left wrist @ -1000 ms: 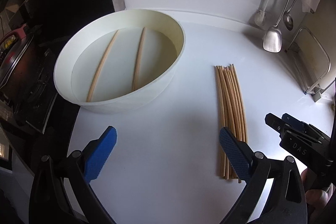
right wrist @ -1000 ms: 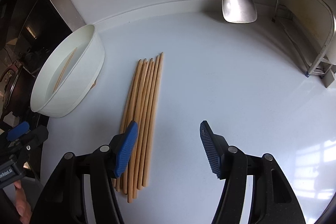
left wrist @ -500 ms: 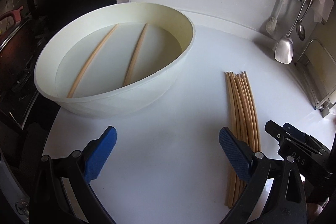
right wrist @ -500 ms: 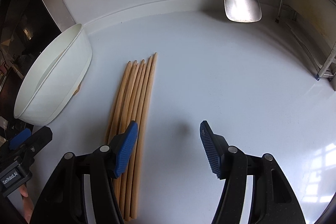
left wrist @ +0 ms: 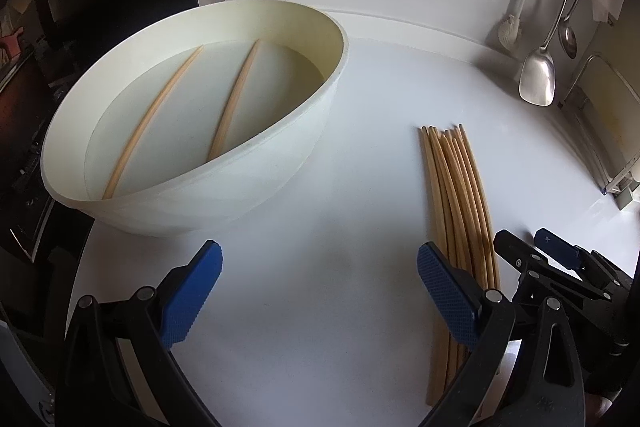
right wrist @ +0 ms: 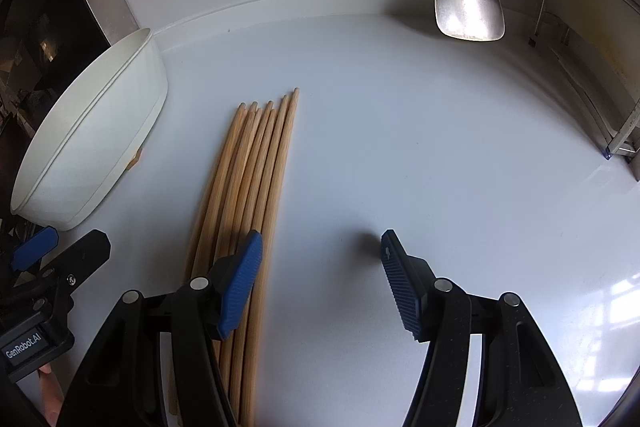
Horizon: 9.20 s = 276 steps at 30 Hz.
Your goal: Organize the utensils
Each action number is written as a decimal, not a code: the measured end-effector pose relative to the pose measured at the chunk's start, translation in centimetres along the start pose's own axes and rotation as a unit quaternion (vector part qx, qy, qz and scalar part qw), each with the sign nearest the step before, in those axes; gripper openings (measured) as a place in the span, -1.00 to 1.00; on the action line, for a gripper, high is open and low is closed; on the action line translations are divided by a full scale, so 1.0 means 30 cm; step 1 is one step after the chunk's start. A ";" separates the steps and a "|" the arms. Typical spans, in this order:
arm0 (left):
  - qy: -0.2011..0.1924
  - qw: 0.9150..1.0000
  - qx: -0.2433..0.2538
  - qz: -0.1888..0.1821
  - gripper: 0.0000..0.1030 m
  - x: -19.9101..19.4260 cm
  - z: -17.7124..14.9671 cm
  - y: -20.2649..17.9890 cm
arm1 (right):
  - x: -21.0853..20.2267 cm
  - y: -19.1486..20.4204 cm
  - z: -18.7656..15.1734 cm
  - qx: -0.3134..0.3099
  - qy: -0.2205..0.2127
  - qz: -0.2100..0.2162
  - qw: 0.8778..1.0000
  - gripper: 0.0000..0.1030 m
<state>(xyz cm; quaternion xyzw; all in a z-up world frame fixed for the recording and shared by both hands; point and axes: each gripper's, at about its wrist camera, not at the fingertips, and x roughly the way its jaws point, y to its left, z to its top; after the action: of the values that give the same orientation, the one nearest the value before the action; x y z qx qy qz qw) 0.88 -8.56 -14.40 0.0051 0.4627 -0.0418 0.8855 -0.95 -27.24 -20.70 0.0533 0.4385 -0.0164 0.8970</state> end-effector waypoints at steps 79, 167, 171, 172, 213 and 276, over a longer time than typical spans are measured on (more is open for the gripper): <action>0.059 0.997 0.039 -0.005 0.90 0.143 -0.043 -0.092 | 0.010 -0.091 -0.002 -0.081 -0.013 -0.023 0.996 0.14; 0.130 0.987 0.021 -0.089 -0.82 0.292 0.460 0.673 | 0.284 0.771 0.441 0.000 0.101 0.087 0.991 -0.87; 0.122 0.989 0.023 -0.081 -0.45 0.276 0.463 0.678 | 0.262 0.773 0.442 -0.003 0.092 0.083 0.992 -0.86; 0.118 0.990 0.022 -0.080 -0.30 0.262 0.460 0.694 | 0.252 0.771 0.444 -0.004 0.089 0.082 0.993 -0.86; 0.021 0.999 0.024 -0.024 0.75 -0.336 0.130 0.140 | -0.412 0.043 0.078 -0.041 -0.012 0.078 0.996 0.17; 0.021 0.998 0.033 -0.042 0.84 -0.043 0.015 0.009 | -0.001 0.009 -0.009 -0.055 0.012 -0.039 0.998 0.16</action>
<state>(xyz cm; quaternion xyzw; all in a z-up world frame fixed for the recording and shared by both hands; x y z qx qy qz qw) 0.55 -8.22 -13.09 0.0160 0.4797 -0.0940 0.8722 -1.16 -26.94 -20.83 -0.0134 0.4517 -0.0264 0.8917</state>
